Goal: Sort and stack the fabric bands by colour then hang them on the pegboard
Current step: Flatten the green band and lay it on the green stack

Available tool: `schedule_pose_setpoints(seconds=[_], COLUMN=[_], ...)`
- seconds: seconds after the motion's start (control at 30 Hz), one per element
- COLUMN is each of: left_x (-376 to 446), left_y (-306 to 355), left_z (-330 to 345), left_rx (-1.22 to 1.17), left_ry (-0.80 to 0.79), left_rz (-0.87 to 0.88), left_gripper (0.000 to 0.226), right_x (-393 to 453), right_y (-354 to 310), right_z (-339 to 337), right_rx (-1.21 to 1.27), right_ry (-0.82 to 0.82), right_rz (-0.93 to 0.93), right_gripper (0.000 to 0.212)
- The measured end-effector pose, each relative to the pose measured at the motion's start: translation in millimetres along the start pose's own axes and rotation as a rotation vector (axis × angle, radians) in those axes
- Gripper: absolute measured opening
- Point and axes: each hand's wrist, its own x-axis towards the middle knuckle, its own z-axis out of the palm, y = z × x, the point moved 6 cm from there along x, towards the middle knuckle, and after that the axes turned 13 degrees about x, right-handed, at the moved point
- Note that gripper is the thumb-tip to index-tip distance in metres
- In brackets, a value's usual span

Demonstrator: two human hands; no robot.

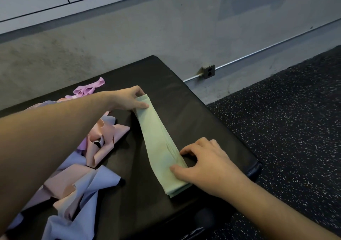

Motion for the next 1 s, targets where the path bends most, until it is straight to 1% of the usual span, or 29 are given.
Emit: schedule_pose_setpoints(seconds=[0.17, 0.23, 0.33, 0.37, 0.47, 0.5, 0.6, 0.67, 0.7, 0.77, 0.83, 0.9, 0.97, 1.0], left_x=[2, 0, -8, -13, -32, -42, -79, -106, -122, -152, -182, -211, -241, -256], left_y=[-3, -4, -7, -8, -13, -15, -25, -37, -42, -55, -65, -78, -91, -98], left_z=[3, 6, 1, -3, -16, -22, -40, -48, -51, -59, -63, -64, -60, -56], left_rx=[-0.100, -0.140, -0.268, -0.300, -0.316, -0.341, -0.431, -0.495, -0.523, -0.547, -0.559, -0.581, -0.588, -0.592], left_ry=[-0.026, -0.047, -0.026, -0.017, -0.005, 0.011, 0.069, 0.102, 0.125, 0.190, 0.252, 0.291, 0.319, 0.333], left_rz=[-0.056, -0.085, -0.053, -0.031, 0.052, 0.079, 0.147, 0.183, 0.197, 0.226, 0.256, 0.270, 0.278, 0.294], left_gripper=[0.047, 0.055, 0.077, 0.076, 0.045, 0.039, 0.031, 0.029, 0.031, 0.048, 0.061, 0.066, 0.073, 0.073], right_x=[-1, 0, 0, 0, -1, -1, 0, 1, 1, 2, 1, -4, -9, -11], right_y=[-3, -2, -3, -3, -5, -6, -7, -9, -11, -15, -20, -28, -37, -42], right_z=[2, 2, 3, 3, 4, 4, 6, 7, 8, 11, 15, 18, 17, 16], right_rx=[-0.025, -0.038, -0.067, -0.077, -0.083, -0.085, -0.092, -0.104, -0.122, -0.134, -0.045, 0.044, 0.033, 0.019], right_ry=[-0.031, -0.049, -0.063, -0.065, -0.060, -0.055, -0.048, -0.060, -0.080, -0.115, -0.135, -0.167, -0.194, -0.196], right_rz=[0.030, 0.041, 0.055, 0.059, 0.083, 0.090, 0.132, 0.161, 0.161, 0.137, 0.087, 0.006, -0.094, -0.141], right_gripper=[0.059, 0.059, 0.059, 0.058, 0.058, 0.059, 0.061, 0.056, 0.049, 0.035, 0.030, 0.027, 0.027, 0.027])
